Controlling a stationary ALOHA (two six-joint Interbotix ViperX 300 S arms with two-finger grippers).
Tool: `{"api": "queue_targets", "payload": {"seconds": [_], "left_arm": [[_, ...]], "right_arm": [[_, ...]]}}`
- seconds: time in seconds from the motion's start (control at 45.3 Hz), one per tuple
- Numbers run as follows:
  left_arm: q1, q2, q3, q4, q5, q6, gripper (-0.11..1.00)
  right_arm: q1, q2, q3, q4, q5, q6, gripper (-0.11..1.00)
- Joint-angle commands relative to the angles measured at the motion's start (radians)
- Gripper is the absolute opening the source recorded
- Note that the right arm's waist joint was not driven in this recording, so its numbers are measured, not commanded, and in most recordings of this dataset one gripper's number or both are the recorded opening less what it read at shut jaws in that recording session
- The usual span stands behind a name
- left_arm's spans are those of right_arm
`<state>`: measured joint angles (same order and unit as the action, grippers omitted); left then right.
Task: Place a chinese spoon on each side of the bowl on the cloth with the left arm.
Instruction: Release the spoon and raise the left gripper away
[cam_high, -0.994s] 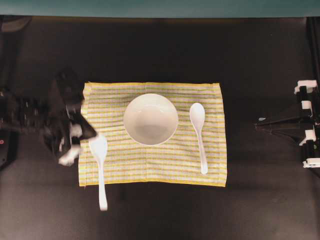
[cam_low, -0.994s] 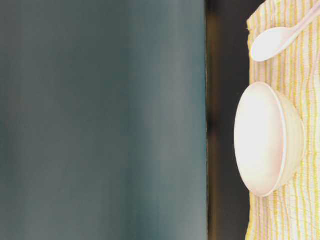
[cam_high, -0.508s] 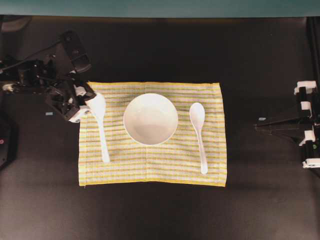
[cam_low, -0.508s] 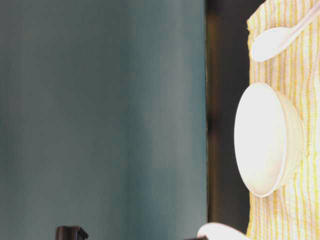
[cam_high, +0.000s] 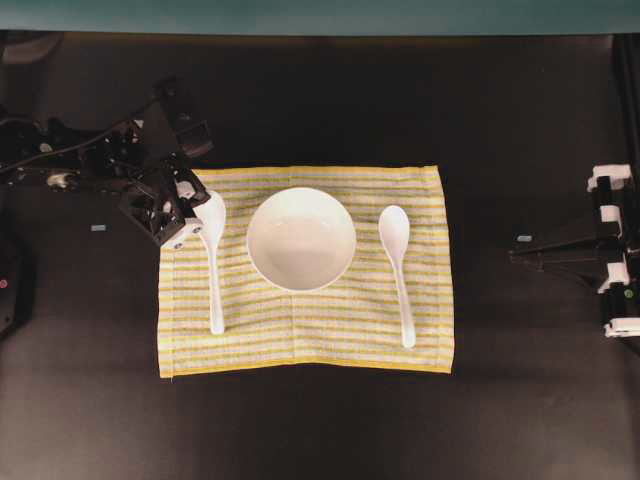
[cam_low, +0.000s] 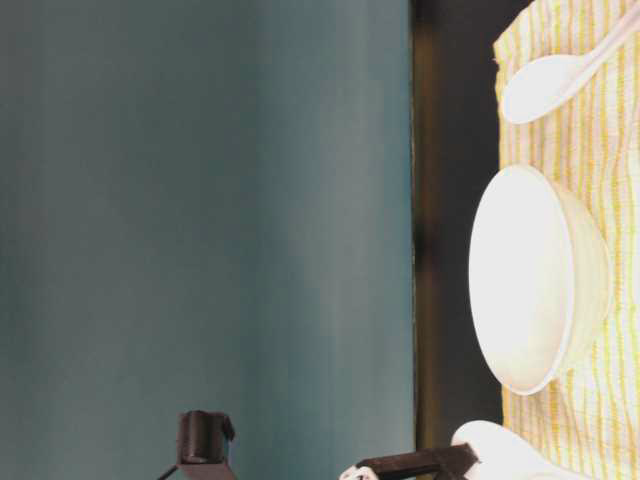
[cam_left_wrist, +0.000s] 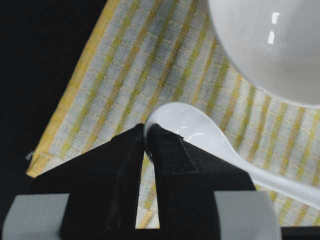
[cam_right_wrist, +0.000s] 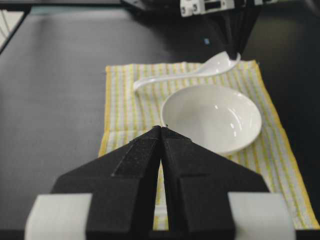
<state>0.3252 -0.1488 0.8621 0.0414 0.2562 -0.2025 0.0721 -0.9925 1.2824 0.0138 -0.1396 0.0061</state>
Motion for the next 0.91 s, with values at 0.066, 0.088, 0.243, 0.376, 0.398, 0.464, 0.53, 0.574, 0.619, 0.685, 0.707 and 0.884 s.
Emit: {"api": "queue_targets", "payload": {"seconds": [0.066, 0.088, 0.243, 0.376, 0.398, 0.464, 0.53, 0.574, 0.619, 0.685, 0.707, 0.884], "left_arm": [[-0.005, 0.018, -0.014, 0.003, -0.015, 0.037, 0.06], [-0.005, 0.02, -0.015, 0.003, -0.017, 0.038, 0.06], [-0.005, 0.025, -0.012, 0.005, -0.043, 0.037, 0.27], [-0.005, 0.021, -0.009, 0.005, -0.049, 0.035, 0.69], [-0.003, 0.021, -0.009, 0.003, -0.049, 0.035, 0.76], [-0.005, 0.02, -0.008, 0.005, -0.049, 0.031, 0.86], [-0.005, 0.015, -0.008, 0.003, -0.049, 0.029, 0.85], [-0.005, 0.005, -0.011, 0.005, -0.046, 0.028, 0.83], [-0.009, -0.012, -0.014, 0.005, -0.044, 0.026, 0.83], [-0.035, -0.055, -0.021, 0.003, -0.043, 0.02, 0.83], [-0.046, -0.071, -0.023, 0.003, -0.044, 0.02, 0.83], [-0.227, -0.238, -0.051, 0.003, -0.054, 0.02, 0.83]], "right_arm": [[0.0, 0.006, -0.003, 0.002, -0.008, -0.002, 0.01], [0.0, 0.006, -0.003, 0.002, -0.008, -0.002, 0.01], [0.0, 0.006, -0.002, 0.002, -0.008, -0.002, 0.01], [0.0, 0.006, -0.002, 0.002, -0.008, -0.002, 0.01], [0.0, 0.006, -0.002, 0.002, -0.008, 0.0, 0.01], [0.0, 0.006, -0.002, 0.002, -0.003, -0.002, 0.01], [0.0, 0.006, -0.002, 0.002, -0.005, 0.0, 0.01], [0.0, 0.006, -0.002, 0.002, -0.003, -0.002, 0.01], [0.0, 0.006, -0.002, 0.002, -0.003, -0.002, 0.01], [0.0, 0.006, 0.0, 0.002, -0.003, -0.002, 0.01], [0.0, 0.006, -0.002, 0.002, -0.003, -0.002, 0.01], [0.0, 0.006, 0.0, 0.002, -0.003, -0.002, 0.01]]}}
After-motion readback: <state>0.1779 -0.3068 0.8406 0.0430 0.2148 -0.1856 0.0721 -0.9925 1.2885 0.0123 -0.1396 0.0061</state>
